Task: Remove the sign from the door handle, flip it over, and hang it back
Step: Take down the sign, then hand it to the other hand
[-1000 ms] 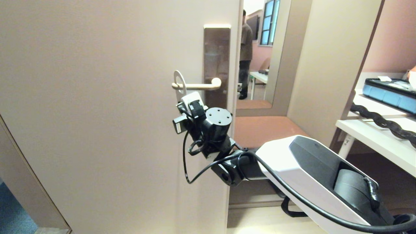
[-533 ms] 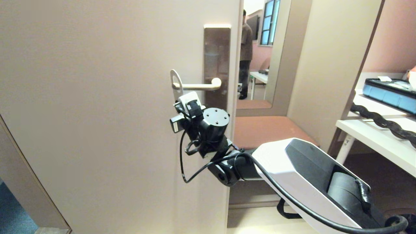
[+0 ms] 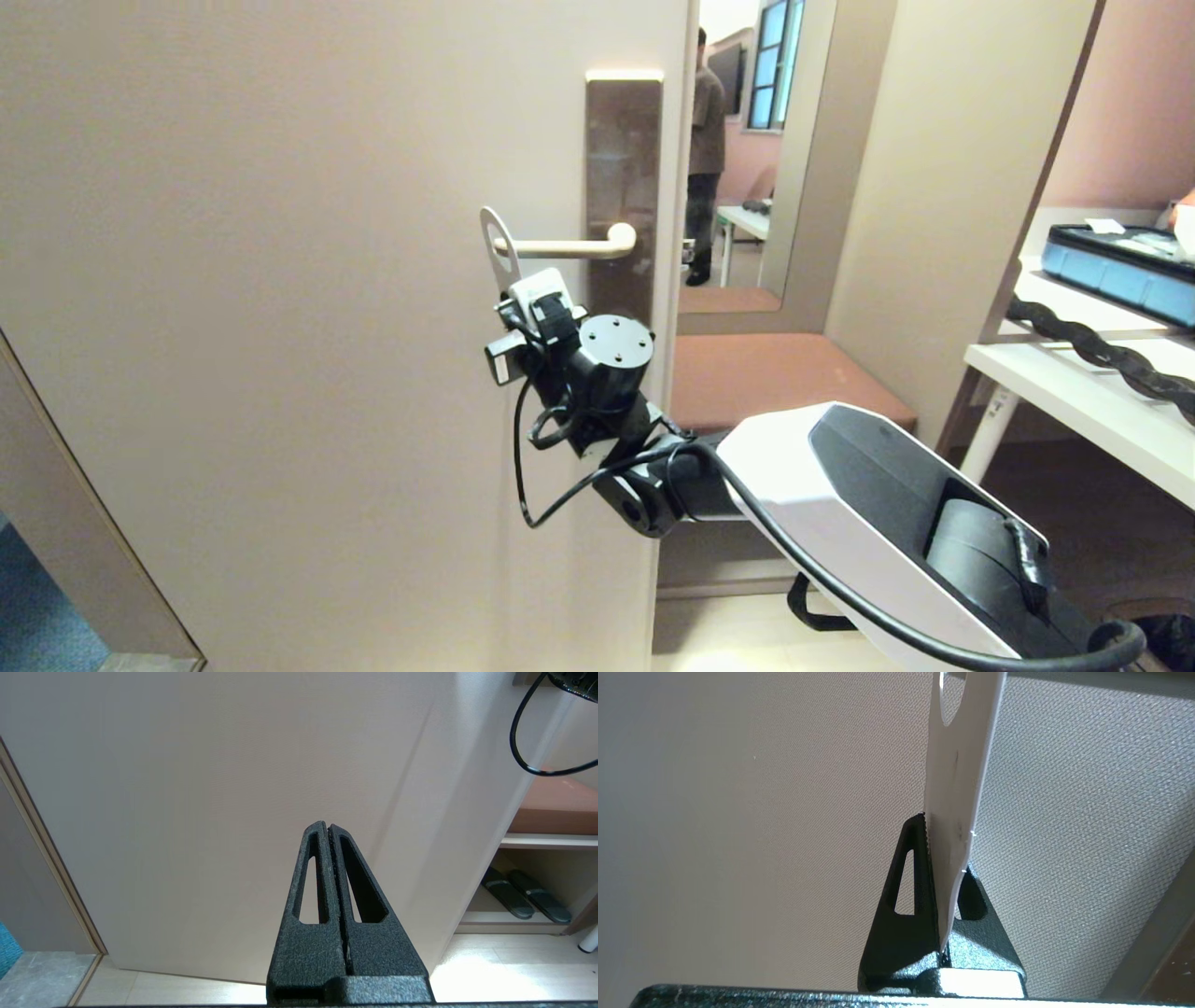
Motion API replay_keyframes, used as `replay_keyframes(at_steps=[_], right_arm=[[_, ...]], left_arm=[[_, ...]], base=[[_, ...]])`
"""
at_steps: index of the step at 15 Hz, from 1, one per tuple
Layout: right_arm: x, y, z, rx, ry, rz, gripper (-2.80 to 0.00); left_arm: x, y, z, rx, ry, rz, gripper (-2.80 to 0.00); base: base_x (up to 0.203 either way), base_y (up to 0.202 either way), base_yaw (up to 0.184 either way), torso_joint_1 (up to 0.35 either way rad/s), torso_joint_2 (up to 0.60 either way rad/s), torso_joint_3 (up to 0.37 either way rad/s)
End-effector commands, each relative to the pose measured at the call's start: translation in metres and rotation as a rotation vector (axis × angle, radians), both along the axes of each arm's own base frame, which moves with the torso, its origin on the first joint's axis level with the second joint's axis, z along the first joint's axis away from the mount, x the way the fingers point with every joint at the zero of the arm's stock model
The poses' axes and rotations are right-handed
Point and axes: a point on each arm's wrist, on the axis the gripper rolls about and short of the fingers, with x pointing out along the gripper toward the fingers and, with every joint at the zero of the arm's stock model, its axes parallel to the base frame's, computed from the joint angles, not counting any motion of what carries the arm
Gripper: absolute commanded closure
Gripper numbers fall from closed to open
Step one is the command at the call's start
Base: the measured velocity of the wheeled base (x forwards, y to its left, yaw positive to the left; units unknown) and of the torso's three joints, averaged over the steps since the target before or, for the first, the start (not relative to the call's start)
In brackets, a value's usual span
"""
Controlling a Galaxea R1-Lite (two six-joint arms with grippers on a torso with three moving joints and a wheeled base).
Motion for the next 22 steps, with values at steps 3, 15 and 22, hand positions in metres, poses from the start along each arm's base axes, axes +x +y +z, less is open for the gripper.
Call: replay_keyframes(at_steps=[3,15,22], right_arm=[[-0.007,0.006,-0.002,-0.001,-0.001,0.016,0.00],[-0.051,0.010,0.014,-0.031,0.024,0.094,0.00],[-0.090,-0.031,0.028,-0.103,0.056,0.192,0.00]], left_arm=[[0.000,0.000,0.000,0.000,0.000,0.001,0.00],[0.000,0.000,0.000,0.000,0.000,0.001,0.00],[0.000,0.000,0.000,0.000,0.002,0.001,0.00]], base=[[0.000,0.000,0.000,0.000,0.00,0.000],[0.000,0.000,0.000,0.000,0.00,0.000],[0.000,0.000,0.000,0.000,0.00,0.000]])
